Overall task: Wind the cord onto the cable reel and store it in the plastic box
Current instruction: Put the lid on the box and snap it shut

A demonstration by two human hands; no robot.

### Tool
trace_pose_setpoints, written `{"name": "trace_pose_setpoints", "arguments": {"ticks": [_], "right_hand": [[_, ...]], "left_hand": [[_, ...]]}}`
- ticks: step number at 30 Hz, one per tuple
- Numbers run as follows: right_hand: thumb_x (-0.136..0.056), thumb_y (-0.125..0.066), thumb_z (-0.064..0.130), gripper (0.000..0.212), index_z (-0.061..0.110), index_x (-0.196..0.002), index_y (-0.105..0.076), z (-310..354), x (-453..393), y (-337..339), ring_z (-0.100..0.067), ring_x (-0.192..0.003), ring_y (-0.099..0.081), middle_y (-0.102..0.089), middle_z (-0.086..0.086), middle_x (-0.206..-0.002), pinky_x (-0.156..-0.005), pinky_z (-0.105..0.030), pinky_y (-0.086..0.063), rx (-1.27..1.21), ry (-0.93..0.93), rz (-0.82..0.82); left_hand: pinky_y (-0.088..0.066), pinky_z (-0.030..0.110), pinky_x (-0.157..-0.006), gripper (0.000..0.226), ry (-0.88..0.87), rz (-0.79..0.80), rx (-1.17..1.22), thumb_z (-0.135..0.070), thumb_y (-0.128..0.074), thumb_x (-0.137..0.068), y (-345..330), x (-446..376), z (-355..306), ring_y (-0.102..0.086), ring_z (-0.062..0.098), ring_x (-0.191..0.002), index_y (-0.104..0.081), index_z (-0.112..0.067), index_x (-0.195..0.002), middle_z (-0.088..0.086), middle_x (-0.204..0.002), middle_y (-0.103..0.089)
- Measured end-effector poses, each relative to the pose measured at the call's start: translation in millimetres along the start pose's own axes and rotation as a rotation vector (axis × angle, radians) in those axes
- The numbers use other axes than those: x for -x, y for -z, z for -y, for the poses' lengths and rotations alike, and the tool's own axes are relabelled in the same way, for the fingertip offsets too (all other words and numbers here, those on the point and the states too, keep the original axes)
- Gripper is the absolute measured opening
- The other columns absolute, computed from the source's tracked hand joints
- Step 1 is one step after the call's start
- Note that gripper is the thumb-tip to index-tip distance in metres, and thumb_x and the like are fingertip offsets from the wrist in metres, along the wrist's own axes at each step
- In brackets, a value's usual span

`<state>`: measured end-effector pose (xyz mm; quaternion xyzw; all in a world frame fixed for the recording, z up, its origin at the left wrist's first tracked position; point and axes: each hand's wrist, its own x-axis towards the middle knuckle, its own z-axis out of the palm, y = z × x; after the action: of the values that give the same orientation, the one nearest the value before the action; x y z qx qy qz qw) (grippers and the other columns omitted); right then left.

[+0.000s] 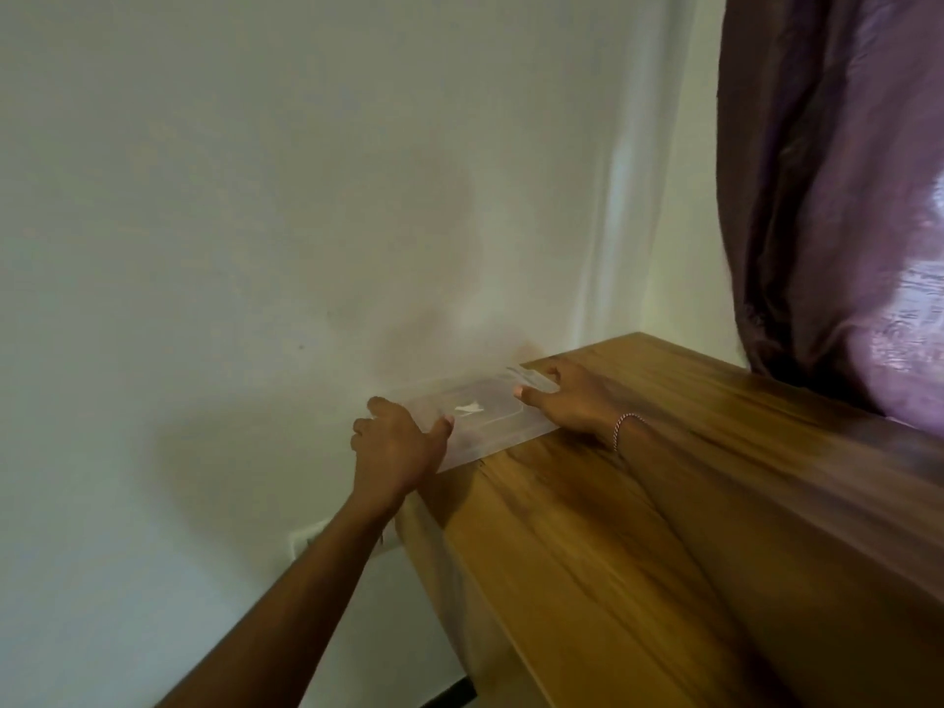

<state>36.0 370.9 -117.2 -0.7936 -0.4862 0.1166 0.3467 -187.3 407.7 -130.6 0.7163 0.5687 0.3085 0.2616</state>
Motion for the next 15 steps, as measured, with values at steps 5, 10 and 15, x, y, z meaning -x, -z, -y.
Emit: {"name": "trace_pose_setpoints", "arguments": {"ticks": [5,10,15], "right_hand": [[-0.083,-0.073,0.050,0.068,0.016,-0.137,-0.049,1,-9,-9,-0.016,-0.102,-0.049,-0.055,-0.005,-0.139,-0.080,-0.028,-0.042,-0.054,0.014,-0.022],[-0.084,-0.074,0.042,0.059,0.017,-0.133,-0.053,-1,3,6,-0.016,-0.106,-0.052,-0.056,-0.003,-0.137,-0.081,-0.028,-0.042,-0.140,-0.020,-0.138],[-0.084,-0.074,0.042,0.058,0.017,-0.132,-0.052,-1,38,45,-0.021,-0.120,-0.054,-0.055,-0.004,-0.138,-0.088,-0.028,-0.044,-0.259,-0.061,-0.297]], "left_hand": [[-0.053,0.043,-0.099,0.081,-0.037,-0.049,0.011,-0.043,-0.081,-0.083,-5,-5,0,-0.051,0.037,-0.125,-0.040,0.003,-0.136,0.021,-0.134,-0.050],[-0.054,0.047,-0.097,0.079,-0.071,-0.154,0.146,-0.029,-0.085,-0.082,-4,2,-8,-0.054,0.042,-0.122,-0.037,0.003,-0.137,0.025,-0.136,-0.050],[-0.046,0.054,-0.109,0.081,-0.113,-0.242,0.312,-0.029,-0.077,-0.089,-3,12,-34,-0.048,0.043,-0.131,-0.030,-0.001,-0.150,0.023,-0.147,-0.042]]}}
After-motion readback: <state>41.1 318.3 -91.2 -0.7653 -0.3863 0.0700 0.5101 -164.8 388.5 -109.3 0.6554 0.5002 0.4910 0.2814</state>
